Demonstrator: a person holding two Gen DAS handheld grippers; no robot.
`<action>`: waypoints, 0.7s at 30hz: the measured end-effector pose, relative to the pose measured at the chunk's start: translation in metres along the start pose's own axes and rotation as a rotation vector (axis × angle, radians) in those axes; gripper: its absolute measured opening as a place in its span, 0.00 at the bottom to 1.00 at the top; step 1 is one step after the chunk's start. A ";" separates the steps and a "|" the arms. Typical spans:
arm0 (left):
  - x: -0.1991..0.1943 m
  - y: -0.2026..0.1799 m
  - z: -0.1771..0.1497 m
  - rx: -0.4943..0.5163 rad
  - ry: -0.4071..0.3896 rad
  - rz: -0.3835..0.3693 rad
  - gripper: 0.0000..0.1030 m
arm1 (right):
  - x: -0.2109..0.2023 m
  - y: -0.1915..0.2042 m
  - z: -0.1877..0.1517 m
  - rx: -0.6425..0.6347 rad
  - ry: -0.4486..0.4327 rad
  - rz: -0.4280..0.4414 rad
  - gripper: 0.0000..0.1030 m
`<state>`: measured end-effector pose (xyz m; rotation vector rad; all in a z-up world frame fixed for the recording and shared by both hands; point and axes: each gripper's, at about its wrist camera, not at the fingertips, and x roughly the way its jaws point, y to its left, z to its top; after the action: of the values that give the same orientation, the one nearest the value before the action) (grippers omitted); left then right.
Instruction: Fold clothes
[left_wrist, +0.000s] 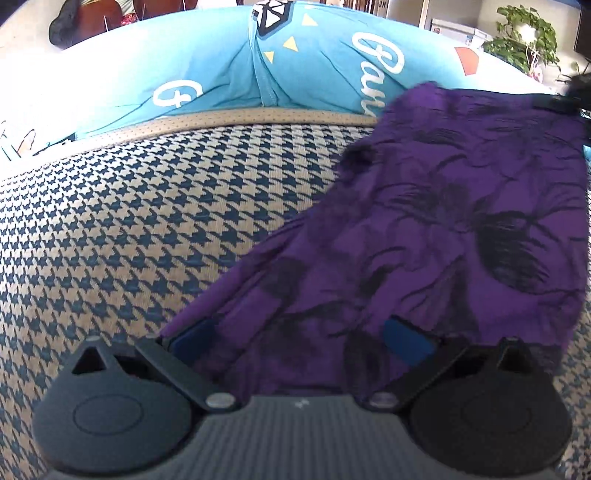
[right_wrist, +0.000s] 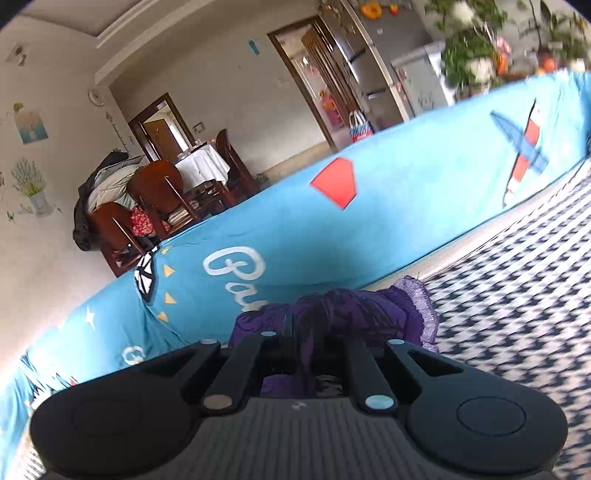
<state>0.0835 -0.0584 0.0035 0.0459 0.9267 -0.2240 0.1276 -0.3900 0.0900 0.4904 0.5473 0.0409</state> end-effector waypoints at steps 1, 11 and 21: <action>0.001 -0.002 -0.001 0.005 0.009 0.000 1.00 | -0.006 -0.005 -0.002 -0.015 0.011 -0.006 0.08; 0.001 -0.022 -0.007 0.049 0.003 0.036 1.00 | -0.028 -0.097 -0.004 0.278 0.117 -0.003 0.32; 0.010 -0.026 -0.002 0.064 -0.010 0.044 1.00 | -0.002 -0.136 -0.015 0.615 0.214 0.130 0.48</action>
<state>0.0819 -0.0852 -0.0041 0.1242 0.9078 -0.2130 0.1058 -0.5040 0.0176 1.1310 0.7384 0.0497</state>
